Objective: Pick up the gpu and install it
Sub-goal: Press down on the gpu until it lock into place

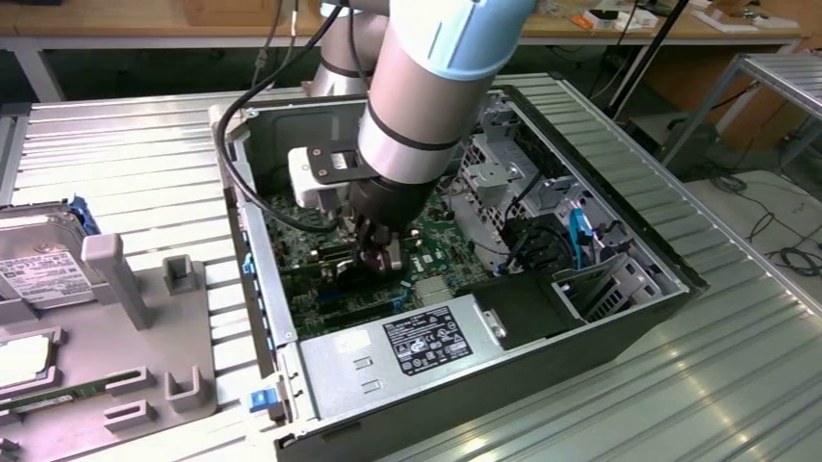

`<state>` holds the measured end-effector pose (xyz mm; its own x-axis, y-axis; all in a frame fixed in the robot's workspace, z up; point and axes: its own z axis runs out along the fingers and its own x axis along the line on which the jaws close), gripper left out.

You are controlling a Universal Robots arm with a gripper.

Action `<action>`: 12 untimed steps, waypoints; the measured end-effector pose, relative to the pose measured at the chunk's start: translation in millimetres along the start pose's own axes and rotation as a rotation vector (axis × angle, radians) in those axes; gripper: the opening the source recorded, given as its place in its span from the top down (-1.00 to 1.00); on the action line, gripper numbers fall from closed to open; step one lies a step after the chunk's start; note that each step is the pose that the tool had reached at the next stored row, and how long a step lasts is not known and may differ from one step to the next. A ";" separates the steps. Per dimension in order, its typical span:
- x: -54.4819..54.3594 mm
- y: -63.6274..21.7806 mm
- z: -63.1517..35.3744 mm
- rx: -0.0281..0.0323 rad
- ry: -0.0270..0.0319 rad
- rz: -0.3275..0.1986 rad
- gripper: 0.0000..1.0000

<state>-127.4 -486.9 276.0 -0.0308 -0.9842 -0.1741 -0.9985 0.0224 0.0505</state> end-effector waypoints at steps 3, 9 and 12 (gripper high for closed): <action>-0.1 -0.1 1.4 0.0039 0.0316 0.001 0.79; -7.9 0.0 3.3 0.0036 0.0241 0.000 0.79; -7.7 0.0 4.9 0.0064 0.0382 0.001 0.79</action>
<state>-127.4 -478.4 272.6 -0.0300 -0.9902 -0.1363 -0.9987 0.0241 0.0443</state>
